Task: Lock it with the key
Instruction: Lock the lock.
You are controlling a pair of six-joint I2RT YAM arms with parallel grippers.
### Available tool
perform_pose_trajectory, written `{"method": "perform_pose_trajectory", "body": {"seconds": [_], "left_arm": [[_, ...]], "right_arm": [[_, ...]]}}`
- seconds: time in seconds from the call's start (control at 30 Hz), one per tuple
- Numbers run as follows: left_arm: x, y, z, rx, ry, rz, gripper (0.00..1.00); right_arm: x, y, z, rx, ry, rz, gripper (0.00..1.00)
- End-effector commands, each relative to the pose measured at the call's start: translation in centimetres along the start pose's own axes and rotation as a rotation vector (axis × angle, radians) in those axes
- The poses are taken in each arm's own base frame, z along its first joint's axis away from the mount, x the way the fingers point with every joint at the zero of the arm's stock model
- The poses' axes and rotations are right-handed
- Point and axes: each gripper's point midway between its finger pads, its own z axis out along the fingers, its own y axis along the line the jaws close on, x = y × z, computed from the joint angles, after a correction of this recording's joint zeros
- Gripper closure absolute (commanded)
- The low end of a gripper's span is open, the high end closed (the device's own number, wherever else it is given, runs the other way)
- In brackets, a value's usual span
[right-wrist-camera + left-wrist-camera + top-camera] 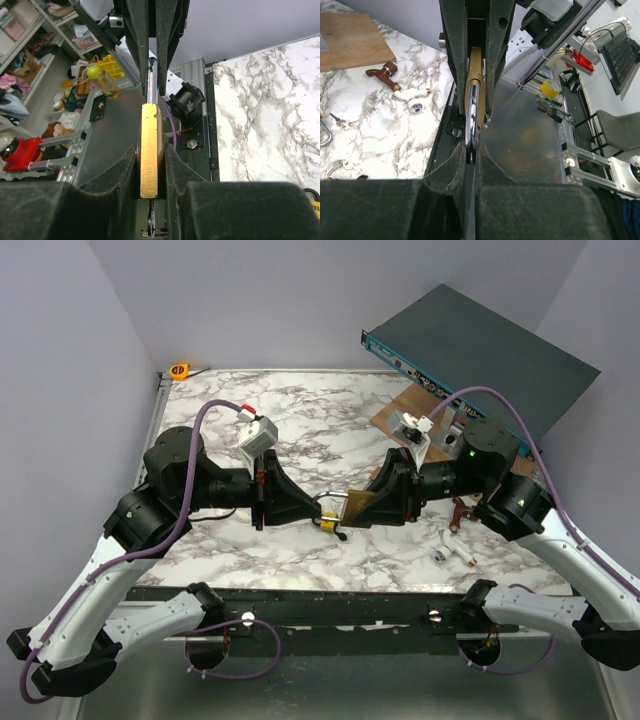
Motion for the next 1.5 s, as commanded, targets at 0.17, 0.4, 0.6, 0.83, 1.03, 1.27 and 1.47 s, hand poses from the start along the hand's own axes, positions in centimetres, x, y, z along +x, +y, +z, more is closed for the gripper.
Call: {"method": "perform_pose_trajectory", "body": {"seconds": [0.17,0.4,0.6,0.83,1.03,1.27,1.47], "left_arm": [[4.0,2.6,4.1,0.021,0.156,-0.094,1.0],[3.9,2.6,4.5,0.018,0.158,-0.099,1.0],[3.3,3.1,5.0,-0.004,0.144,-0.113,1.0],[3.5,3.8,5.5,-0.024,0.15,-0.129,1.0],[3.9,4.1,5.9,-0.03,0.164,-0.138,1.0],[4.0,4.3,6.4,-0.028,0.17,-0.145,1.0],[4.2,4.4,6.8,-0.022,0.178,-0.148,1.0]], "right_arm": [[-4.5,1.0,1.5,-0.065,-0.15,-0.174,0.99],[-4.5,1.2,1.5,-0.075,-0.15,-0.172,0.99],[-4.4,1.2,1.5,-0.075,-0.149,-0.168,0.99],[-4.2,0.9,1.5,-0.064,-0.146,-0.164,0.99],[-4.1,0.8,1.7,-0.061,-0.145,-0.165,0.99],[-3.8,0.7,1.8,-0.06,-0.139,-0.16,0.99],[-3.7,0.6,1.9,-0.059,-0.136,-0.157,0.99]]}}
